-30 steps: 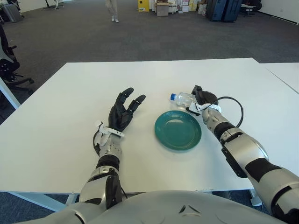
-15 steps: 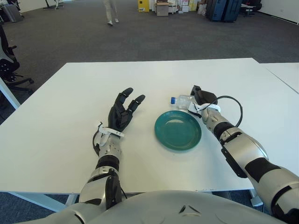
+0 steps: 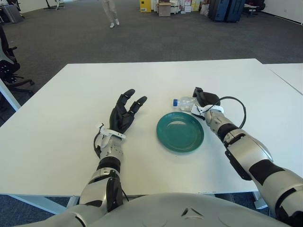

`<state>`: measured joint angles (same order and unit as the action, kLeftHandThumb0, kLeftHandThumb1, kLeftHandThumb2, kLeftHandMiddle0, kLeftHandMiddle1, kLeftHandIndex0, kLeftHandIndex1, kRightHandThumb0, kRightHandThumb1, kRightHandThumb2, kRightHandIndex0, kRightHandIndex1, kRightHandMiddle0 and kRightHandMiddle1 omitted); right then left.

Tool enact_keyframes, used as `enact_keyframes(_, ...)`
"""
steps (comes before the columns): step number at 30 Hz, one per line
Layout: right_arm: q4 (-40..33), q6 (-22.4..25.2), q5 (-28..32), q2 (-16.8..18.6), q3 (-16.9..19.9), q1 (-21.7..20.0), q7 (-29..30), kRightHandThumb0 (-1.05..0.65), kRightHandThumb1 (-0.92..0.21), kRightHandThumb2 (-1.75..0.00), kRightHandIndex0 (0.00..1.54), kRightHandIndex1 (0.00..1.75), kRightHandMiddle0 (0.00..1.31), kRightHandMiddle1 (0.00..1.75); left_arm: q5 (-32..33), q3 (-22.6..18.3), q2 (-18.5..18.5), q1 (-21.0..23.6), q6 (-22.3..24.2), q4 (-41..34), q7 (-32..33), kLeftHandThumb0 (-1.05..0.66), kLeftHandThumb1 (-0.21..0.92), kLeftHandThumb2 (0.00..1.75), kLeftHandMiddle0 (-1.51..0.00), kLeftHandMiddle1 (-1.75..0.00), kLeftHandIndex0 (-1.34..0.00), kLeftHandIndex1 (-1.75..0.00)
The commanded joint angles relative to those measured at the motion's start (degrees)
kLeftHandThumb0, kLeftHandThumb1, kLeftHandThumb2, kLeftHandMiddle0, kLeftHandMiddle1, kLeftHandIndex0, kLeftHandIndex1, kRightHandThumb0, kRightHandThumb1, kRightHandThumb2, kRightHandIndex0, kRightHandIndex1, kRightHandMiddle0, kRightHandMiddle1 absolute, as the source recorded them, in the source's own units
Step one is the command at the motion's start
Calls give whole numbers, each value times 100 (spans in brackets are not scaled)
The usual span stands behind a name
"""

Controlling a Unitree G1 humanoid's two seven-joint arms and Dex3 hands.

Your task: Put the bottle into the plate.

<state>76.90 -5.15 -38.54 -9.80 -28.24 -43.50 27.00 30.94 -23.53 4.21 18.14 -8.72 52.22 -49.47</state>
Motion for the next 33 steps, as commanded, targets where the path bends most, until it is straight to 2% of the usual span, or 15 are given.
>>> enact_keyframes(1,35,-8,119,-59,106,60,-90,0,-5,-160,83,168,58,175,10,-62,-65,-177,89,319,44,-86,92,93,-52,-65,-21,-113)
enact_keyframes(12,-350,-334,444,-254,493,-29,-82,0,-7,-159,80,171,57,175,-34,-123,-132,-79,-44,703,198,-86,92,91,-49,-63,-18,-112)
enact_keyframes(20,-1298,-784,579,-478,728,215,61,0,-8,-159,79,173,56,175,-116,-136,-223,2,-250,1015,311,-86,92,91,-47,-61,-16,-112)
enact_keyframes(23,-1896,-1001,592,-587,817,440,144,0,-5,-161,82,172,58,175,-164,-129,-243,35,-315,1123,389,-86,92,91,-45,-59,-15,-111)
enact_keyframes(27,-2665,-1090,568,-718,895,737,113,0,-3,-163,84,170,60,175,-212,-129,-244,56,-382,1217,443,-86,92,91,-45,-58,-14,-111)
enact_keyframes(33,-3431,-1083,471,-807,948,1053,30,0,-1,-164,86,166,61,175,-254,-137,-235,79,-409,1306,500,-86,92,91,-45,-57,-14,-111)
